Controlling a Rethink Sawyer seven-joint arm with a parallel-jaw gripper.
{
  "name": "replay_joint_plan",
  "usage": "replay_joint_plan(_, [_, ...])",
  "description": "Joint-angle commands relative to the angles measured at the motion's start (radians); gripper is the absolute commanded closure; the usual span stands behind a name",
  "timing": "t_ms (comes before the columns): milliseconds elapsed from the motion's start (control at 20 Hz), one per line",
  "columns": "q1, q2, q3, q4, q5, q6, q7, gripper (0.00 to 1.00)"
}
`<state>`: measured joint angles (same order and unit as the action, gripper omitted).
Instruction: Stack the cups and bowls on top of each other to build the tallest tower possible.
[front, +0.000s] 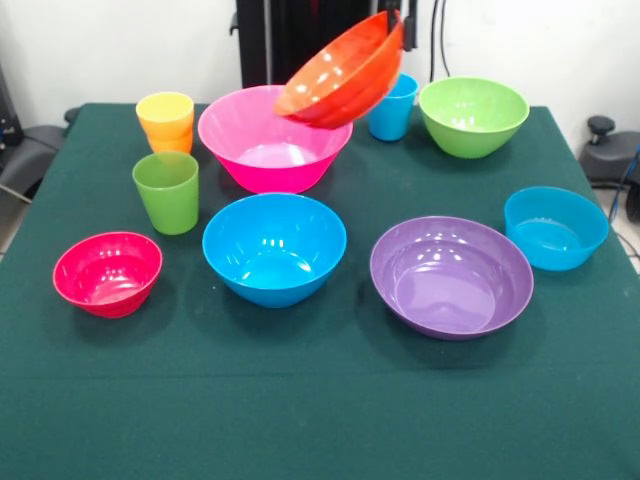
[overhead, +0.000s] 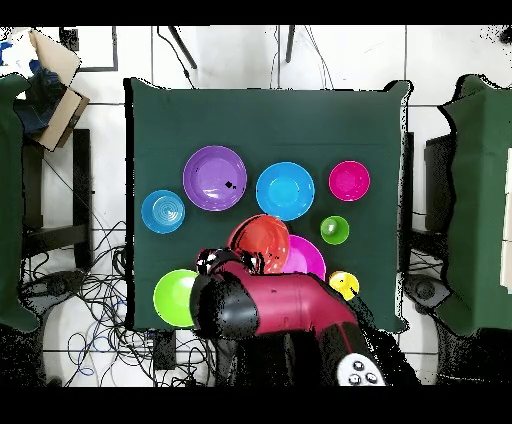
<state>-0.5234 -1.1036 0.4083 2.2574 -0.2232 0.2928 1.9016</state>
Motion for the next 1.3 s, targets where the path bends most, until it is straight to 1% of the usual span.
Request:
replay_joint_plan(50, [-0.127, -0.102, 0.171, 0.106, -0.017, 0.138, -0.234, 1.00])
replay_joint_plan(200, [-0.208, -0.174, 0.247, 0.136, 0.026, 0.179, -0.299, 1.00])
replay_joint_plan(250, [-0.223, -0.187, 0.261, 0.138, 0.028, 0.184, -0.303, 1.00])
replay_joint_plan(350, [-0.241, -0.212, 0.257, 0.131, 0.020, 0.190, -0.289, 1.00])
replay_joint_plan(500, [-0.286, -0.241, 0.282, 0.115, 0.015, 0.242, -0.323, 1.00])
replay_joint_plan(600, [-0.296, -0.240, 0.298, 0.114, 0.000, 0.245, -0.299, 1.00])
replay_joint_plan(650, [-0.301, -0.240, 0.305, 0.113, -0.007, 0.247, -0.287, 0.00])
replay_joint_plan(750, [-0.294, -0.211, 0.323, 0.119, -0.042, 0.187, -0.223, 0.00])
replay_joint_plan(800, [-0.279, -0.202, 0.316, 0.115, -0.060, 0.179, -0.195, 0.00])
replay_joint_plan(1300, [-0.244, -0.202, 0.321, 0.107, -0.082, 0.191, -0.129, 0.00])
